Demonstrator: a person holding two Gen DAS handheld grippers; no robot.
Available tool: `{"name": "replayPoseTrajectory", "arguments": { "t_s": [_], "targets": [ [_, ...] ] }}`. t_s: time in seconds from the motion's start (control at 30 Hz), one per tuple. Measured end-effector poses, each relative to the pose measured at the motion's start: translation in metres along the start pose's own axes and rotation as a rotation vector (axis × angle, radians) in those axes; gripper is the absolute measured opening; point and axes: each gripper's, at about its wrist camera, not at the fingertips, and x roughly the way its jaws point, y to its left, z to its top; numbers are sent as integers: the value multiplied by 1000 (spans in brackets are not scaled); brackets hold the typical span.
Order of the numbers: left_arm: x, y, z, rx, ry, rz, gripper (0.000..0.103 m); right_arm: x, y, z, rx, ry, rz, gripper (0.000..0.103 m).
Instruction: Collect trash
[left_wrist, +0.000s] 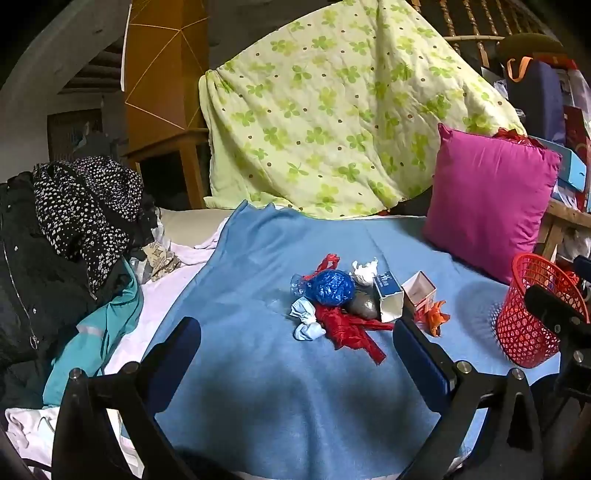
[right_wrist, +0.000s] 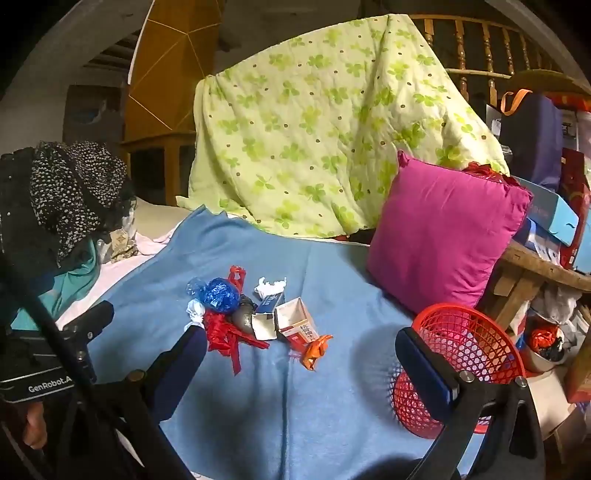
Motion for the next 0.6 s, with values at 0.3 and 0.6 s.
{"name": "replayPoseTrajectory", "arguments": {
  "t_s": [0.3,0.6],
  "targets": [
    [-2,-3,-1,8,4,0,103,-4,-2,1,8,-8,-2,103],
    [2,-3,-2,8,14,10,103,-3,-4,-1,13,-12,-8,103]
  ]
}}
